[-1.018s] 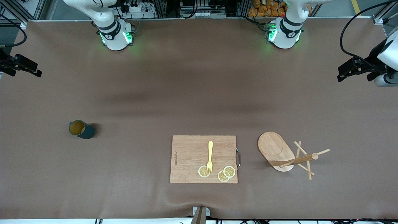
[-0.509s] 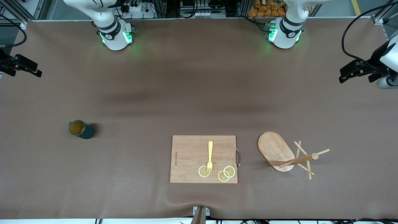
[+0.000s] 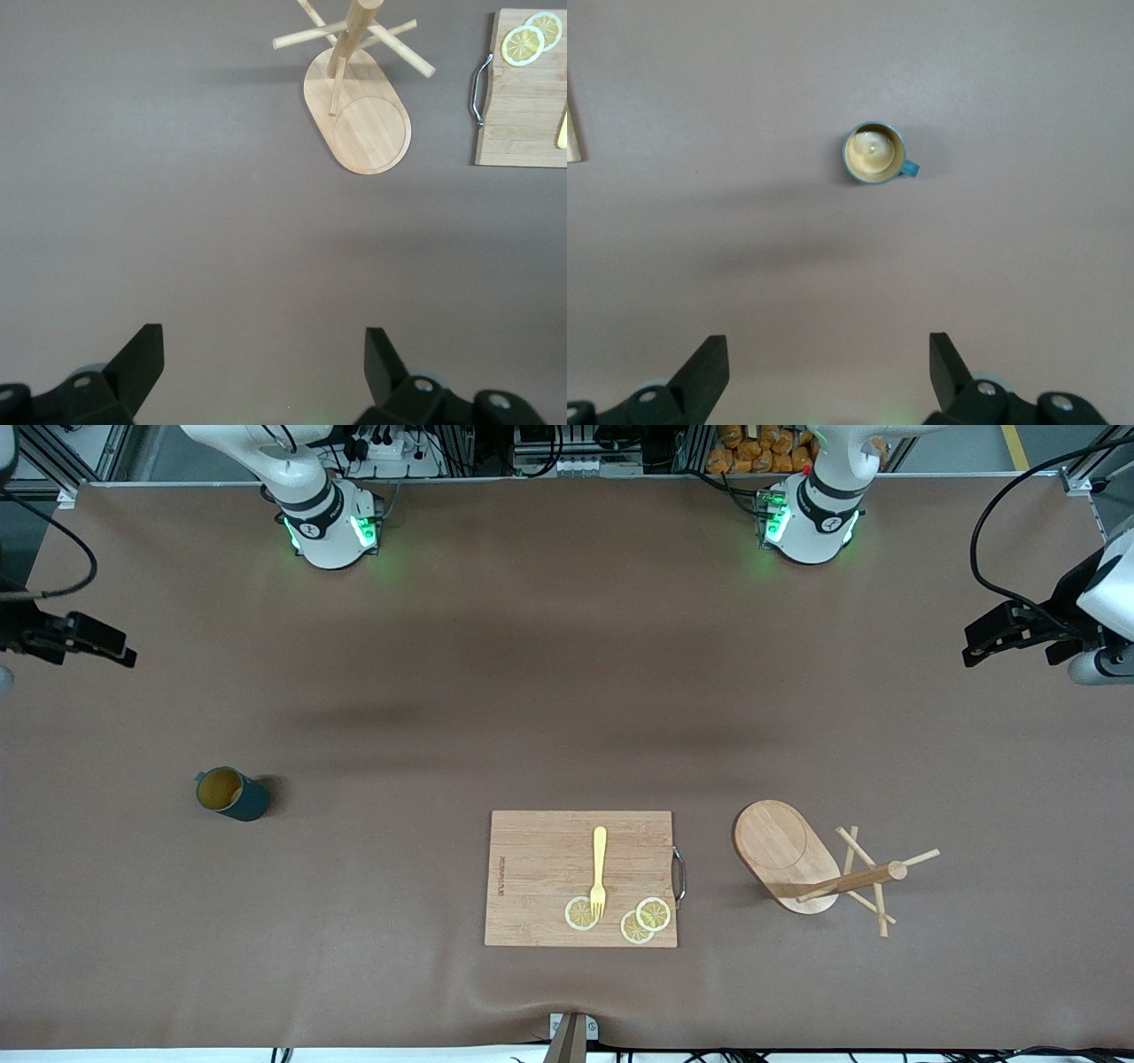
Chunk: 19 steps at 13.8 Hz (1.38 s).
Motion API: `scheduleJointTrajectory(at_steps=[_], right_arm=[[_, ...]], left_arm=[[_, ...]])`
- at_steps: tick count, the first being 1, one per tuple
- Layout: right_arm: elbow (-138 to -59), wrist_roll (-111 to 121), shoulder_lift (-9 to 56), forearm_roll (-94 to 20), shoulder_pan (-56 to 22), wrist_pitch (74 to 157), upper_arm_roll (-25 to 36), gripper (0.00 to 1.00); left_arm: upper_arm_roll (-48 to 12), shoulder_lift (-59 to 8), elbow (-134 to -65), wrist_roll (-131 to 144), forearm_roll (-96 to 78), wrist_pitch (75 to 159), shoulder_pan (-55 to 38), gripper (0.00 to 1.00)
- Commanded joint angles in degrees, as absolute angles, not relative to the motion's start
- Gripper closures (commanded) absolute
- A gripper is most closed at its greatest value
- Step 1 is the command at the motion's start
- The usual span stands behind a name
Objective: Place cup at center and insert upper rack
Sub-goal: 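Reach the right gripper down to the teal mug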
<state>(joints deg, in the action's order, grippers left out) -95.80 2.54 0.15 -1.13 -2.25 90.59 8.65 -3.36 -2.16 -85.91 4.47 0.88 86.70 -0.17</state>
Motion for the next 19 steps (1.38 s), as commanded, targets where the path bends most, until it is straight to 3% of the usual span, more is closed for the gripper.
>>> scheduleJointTrajectory(at_steps=[1,6,11,19], right_arm=[[-95.27,2.28,5.08,-1.41,-1.58,94.55,8.17,0.00],[-95.45,2.37,15.10,-1.41,-2.11,103.34,8.17,0.00],[-100.10,2.37,20.64,-1.93,-2.29,112.13,8.09,0.00],[-100.20,2.29,28.38,-2.37,-3.08,117.33,8.09,0.00]], left_arm=[[-3.43,-3.51,-84.55,4.75,1.41,87.80,-0.26,0.00],[-3.69,-3.35,-85.08,4.66,0.80,87.98,0.17,0.00],[-4.48,-2.20,-85.69,4.66,-0.44,87.98,-0.09,0.00],[-4.48,-2.72,-85.78,4.66,-0.26,88.42,0.18,0.00]])
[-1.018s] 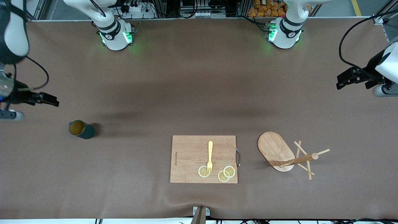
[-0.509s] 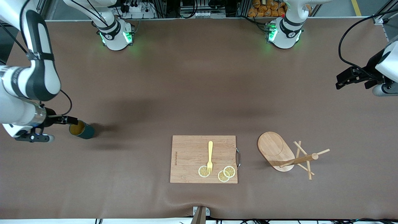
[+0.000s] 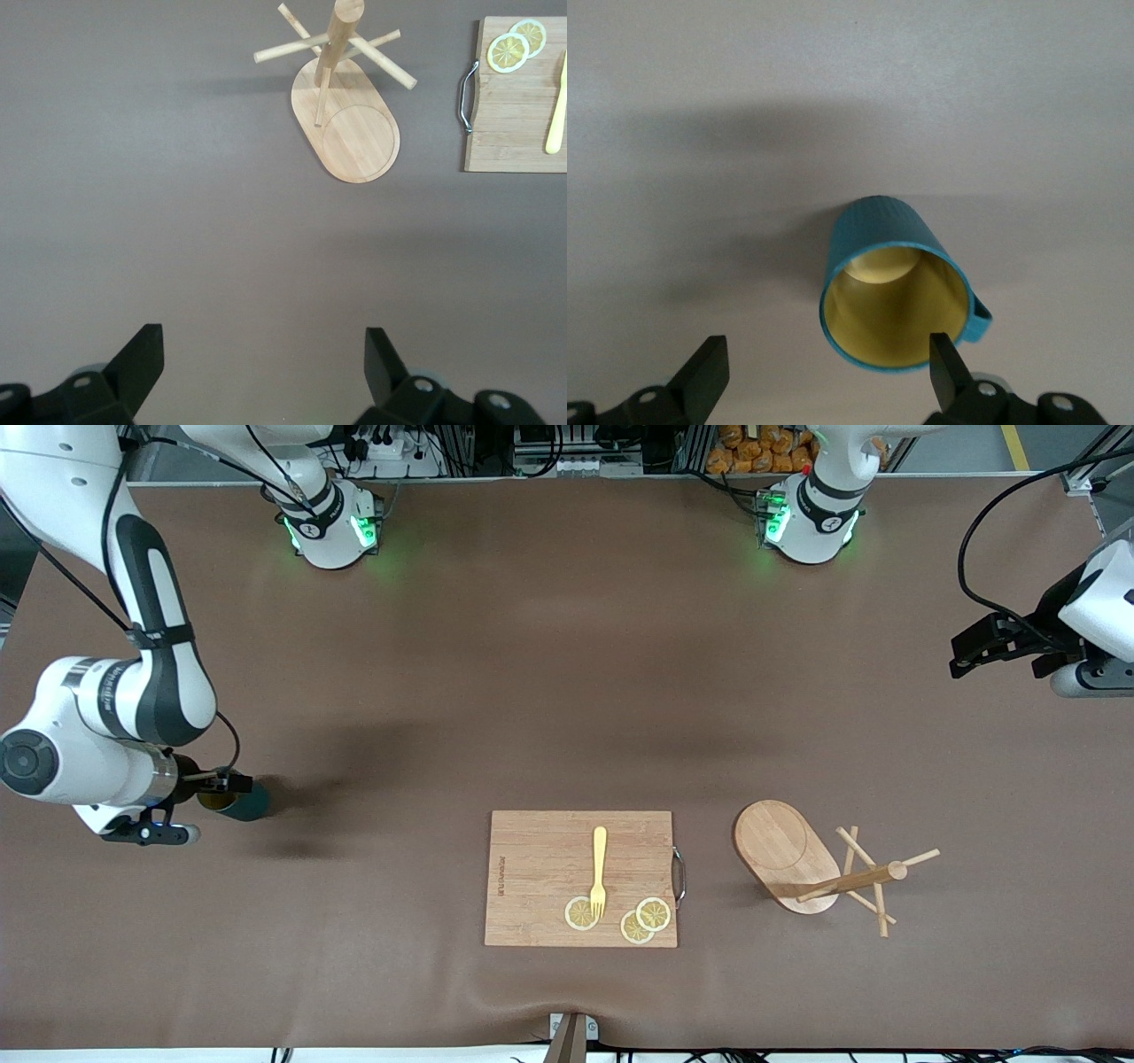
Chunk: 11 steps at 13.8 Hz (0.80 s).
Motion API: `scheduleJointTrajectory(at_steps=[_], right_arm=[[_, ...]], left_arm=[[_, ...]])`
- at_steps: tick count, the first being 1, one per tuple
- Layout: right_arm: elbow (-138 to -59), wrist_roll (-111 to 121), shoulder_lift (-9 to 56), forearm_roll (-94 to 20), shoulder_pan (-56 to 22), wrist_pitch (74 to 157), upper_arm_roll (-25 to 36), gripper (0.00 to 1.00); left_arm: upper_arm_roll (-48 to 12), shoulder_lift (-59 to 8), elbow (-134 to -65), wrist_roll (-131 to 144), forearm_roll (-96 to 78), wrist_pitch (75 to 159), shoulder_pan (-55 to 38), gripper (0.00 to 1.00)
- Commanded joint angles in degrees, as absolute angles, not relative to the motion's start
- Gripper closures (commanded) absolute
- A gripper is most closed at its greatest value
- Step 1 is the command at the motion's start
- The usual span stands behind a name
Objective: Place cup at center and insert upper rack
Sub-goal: 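Close the right gripper on the teal mug's rim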
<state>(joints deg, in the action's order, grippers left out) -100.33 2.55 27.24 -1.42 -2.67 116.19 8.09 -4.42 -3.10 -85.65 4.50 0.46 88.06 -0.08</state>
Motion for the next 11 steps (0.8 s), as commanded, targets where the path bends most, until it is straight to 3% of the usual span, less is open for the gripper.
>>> scheduleJointTrajectory(at_steps=[1,8,9,11], right_arm=[[-100.20,2.29,28.91,-2.37,-3.16,117.86,8.09,0.00],[-100.20,2.11,31.38,-2.37,-3.96,119.36,8.09,0.01],[-100.20,2.11,31.72,-2.37,-3.96,119.09,8.09,0.07],[-100.28,2.37,31.82,-2.37,-3.87,118.65,8.09,0.27]], left_arm=[[-4.48,-2.72,-85.78,4.66,-0.18,88.42,0.18,0.00],[-4.48,-2.81,-85.78,4.66,0.09,88.68,-0.17,0.00],[-4.57,-2.90,-85.69,4.66,0.09,88.77,-0.26,0.00],[-4.57,-2.99,-85.61,4.66,0.09,88.77,-0.35,0.00]])
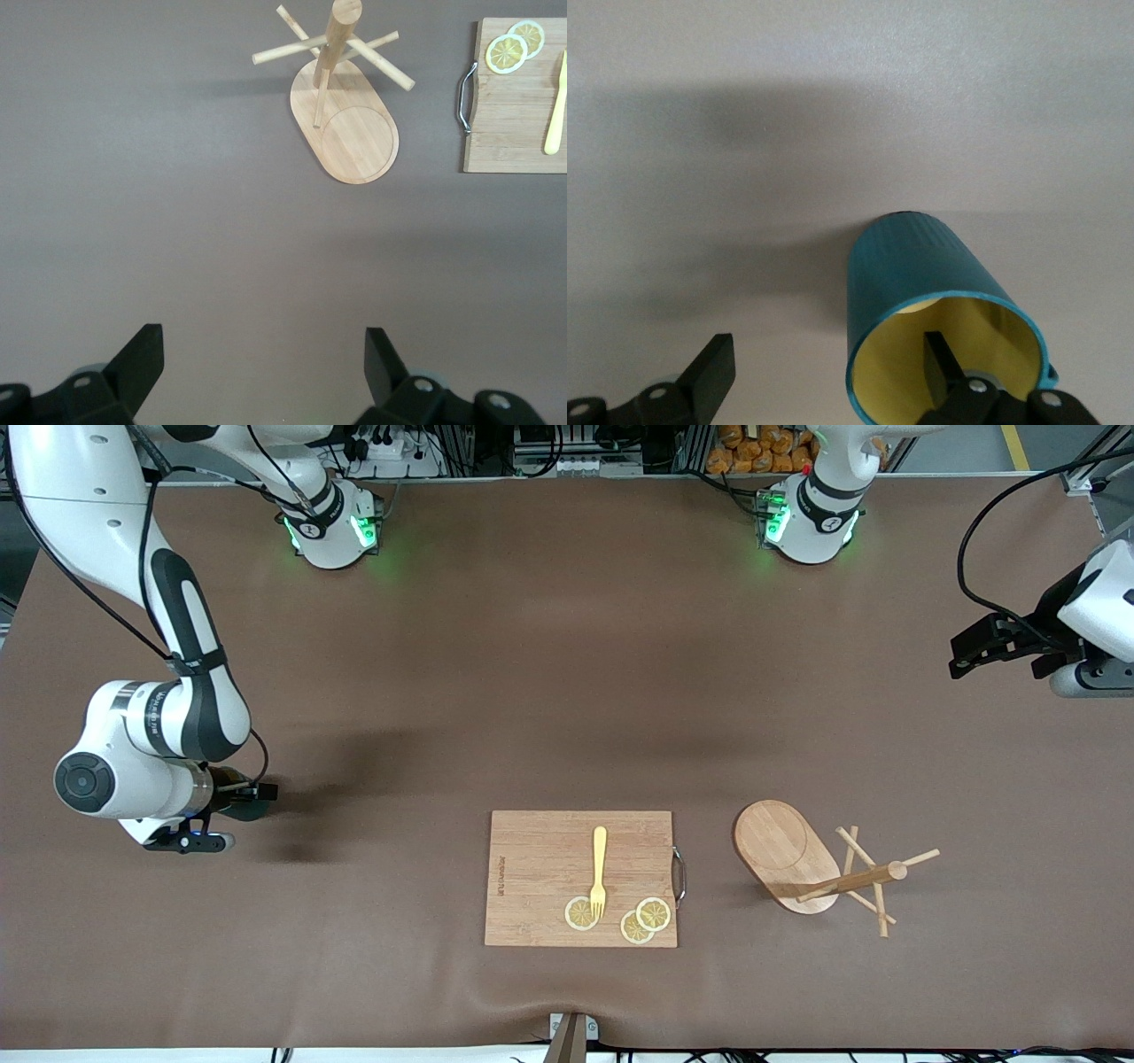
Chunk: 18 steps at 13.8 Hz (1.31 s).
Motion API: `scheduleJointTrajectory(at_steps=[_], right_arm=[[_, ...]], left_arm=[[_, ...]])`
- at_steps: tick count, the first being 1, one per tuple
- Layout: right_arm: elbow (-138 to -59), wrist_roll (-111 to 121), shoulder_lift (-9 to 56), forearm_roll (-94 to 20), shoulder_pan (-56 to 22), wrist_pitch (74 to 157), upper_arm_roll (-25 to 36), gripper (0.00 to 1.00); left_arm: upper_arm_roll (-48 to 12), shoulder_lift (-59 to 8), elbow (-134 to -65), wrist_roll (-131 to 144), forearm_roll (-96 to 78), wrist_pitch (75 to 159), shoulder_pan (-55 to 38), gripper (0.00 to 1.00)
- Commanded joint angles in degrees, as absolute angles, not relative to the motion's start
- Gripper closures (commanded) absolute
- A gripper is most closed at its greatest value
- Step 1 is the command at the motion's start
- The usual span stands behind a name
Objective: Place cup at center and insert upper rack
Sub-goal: 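Close the right gripper on the teal mug's rim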
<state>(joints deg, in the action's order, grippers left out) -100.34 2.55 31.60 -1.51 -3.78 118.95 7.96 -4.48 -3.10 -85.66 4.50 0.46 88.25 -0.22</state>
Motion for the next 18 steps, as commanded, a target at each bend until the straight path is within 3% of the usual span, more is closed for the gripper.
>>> scheduleJointTrajectory(at_steps=[1,4,5,13,18], right_arm=[[-100.20,2.63,31.82,-2.37,-3.87,118.39,8.17,0.42],[-100.20,2.64,31.73,-2.37,-3.96,115.94,8.09,0.93],[-100.11,2.55,31.64,-2.37,-3.96,115.49,8.09,1.00],[-99.32,1.67,30.76,-2.81,-5.88,114.17,8.09,1.00],[-99.23,-11.03,29.80,-8.00,-15.09,114.17,8.09,1.00]], left_arm=[[-4.57,-2.99,-85.61,4.66,0.00,88.86,-0.44,0.00],[-4.57,-3.25,-85.52,4.66,-0.26,89.21,-0.44,0.00],[-4.66,-3.25,-85.60,4.66,-0.26,89.21,-0.35,0.00],[-4.57,-3.08,-85.69,4.66,-0.26,89.12,-0.18,0.00],[-4.57,-3.25,-85.61,4.57,-0.26,89.21,-0.18,0.00]])
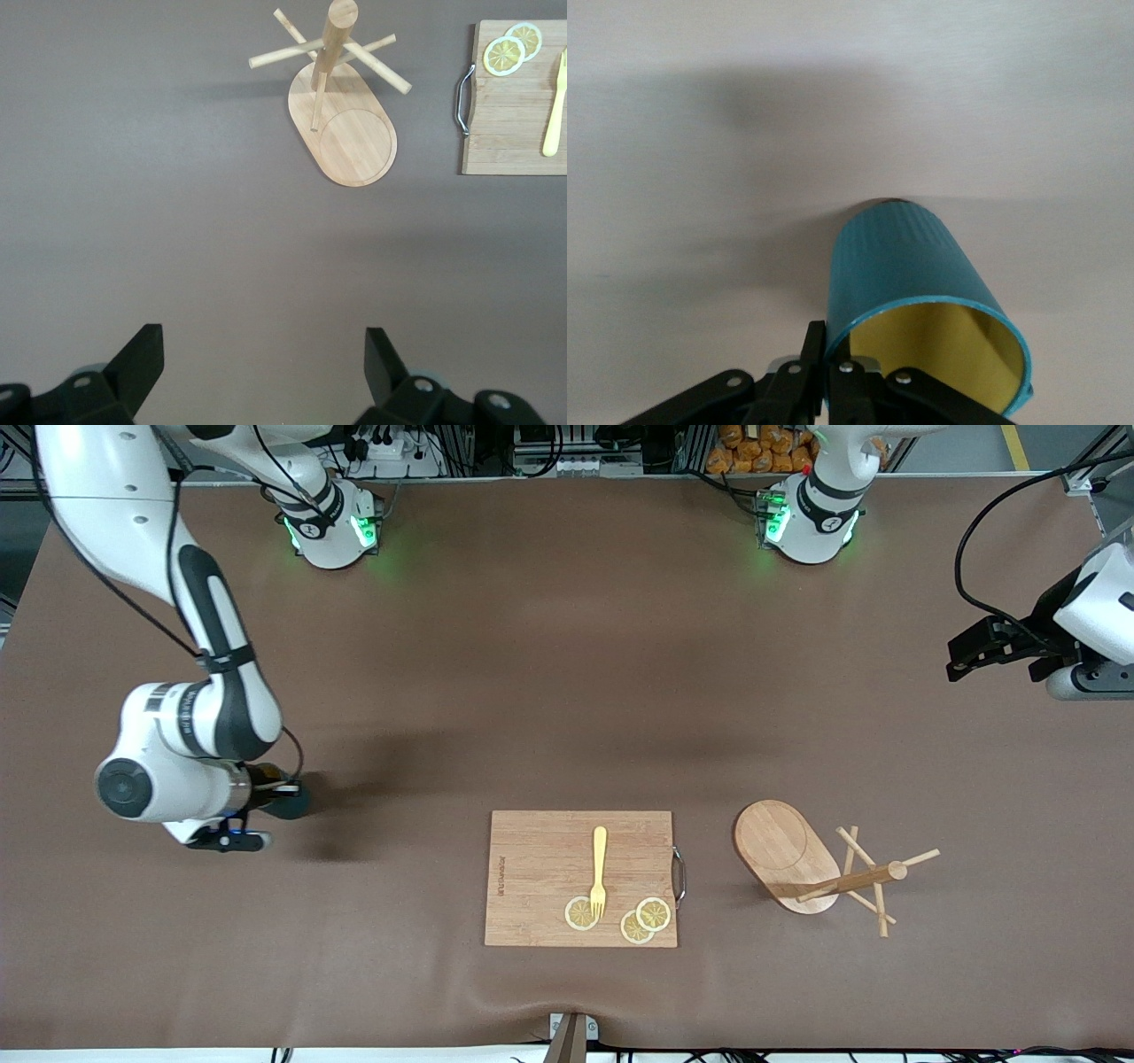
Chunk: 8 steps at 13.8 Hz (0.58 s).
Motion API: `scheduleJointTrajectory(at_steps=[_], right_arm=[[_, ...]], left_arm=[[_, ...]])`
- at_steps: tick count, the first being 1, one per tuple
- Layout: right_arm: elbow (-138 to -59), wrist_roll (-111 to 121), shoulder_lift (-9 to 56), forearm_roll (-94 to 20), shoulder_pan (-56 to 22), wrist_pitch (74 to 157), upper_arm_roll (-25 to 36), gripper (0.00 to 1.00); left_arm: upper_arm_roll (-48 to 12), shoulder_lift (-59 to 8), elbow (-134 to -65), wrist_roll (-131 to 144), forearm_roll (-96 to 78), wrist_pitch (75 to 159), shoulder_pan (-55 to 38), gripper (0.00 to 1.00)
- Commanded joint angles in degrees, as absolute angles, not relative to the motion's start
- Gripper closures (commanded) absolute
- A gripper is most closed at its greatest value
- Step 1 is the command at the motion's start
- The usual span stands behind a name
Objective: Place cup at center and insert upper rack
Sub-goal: 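Carry the teal mug with the right gripper toward the table middle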
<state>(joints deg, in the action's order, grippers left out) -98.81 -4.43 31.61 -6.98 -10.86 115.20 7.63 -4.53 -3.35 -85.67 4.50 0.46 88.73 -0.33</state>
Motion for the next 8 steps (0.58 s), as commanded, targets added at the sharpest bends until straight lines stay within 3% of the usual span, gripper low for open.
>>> scheduleJointTrajectory(at_steps=[1,8], right_arm=[[-99.32,-15.51,29.71,-8.00,-17.81,114.17,8.09,1.00],[-99.05,-34.80,29.27,-10.09,-34.26,113.73,8.09,1.00]], left_arm=[[-4.57,-3.34,-85.61,4.57,-0.18,89.21,-0.18,0.00],[-4.57,-3.34,-85.78,4.57,-0.09,89.21,0.00,0.00]])
